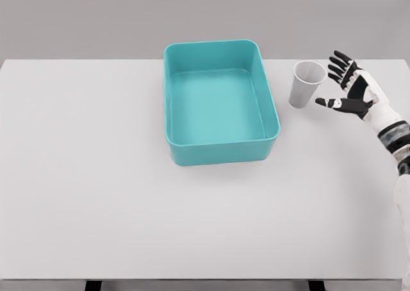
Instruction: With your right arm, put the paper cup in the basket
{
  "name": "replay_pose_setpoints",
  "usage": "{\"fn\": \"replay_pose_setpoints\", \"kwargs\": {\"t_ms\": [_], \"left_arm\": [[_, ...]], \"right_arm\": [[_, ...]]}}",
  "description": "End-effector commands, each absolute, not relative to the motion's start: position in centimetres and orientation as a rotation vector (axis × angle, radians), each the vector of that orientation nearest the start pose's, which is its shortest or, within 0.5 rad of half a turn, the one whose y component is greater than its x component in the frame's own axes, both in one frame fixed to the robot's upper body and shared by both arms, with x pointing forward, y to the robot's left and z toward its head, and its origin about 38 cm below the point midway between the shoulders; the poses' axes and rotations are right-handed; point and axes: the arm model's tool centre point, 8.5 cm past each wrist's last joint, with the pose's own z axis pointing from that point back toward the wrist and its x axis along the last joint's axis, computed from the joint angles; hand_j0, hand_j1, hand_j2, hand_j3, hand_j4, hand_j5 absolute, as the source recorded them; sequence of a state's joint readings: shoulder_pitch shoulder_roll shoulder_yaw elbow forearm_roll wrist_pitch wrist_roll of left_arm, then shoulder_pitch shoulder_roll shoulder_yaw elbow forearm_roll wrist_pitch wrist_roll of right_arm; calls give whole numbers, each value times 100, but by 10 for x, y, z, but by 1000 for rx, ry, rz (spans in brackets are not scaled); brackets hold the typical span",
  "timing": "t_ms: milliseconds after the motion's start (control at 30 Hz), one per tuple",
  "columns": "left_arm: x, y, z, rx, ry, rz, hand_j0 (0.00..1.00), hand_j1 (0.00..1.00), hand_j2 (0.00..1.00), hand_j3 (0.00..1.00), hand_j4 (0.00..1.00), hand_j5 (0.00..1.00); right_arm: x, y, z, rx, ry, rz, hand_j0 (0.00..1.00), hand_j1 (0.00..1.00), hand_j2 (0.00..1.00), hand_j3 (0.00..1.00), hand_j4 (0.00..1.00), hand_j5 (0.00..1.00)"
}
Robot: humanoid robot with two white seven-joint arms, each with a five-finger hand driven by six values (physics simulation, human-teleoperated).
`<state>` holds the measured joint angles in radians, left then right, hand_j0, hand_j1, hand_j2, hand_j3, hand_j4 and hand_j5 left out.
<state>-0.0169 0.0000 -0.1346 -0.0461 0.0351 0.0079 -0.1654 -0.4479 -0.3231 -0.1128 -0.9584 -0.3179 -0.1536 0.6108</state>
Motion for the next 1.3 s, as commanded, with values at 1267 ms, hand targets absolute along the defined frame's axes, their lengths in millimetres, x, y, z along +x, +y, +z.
{"fn": "replay_pose_setpoints", "kwargs": {"t_ms": [1267], "left_arm": [[25,256,-263,-81,-41,-106,100,100,100,100,100,100]], "right_arm": [[491,-372,86,250,-1546,245,100,100,100,100,100,100]]}}
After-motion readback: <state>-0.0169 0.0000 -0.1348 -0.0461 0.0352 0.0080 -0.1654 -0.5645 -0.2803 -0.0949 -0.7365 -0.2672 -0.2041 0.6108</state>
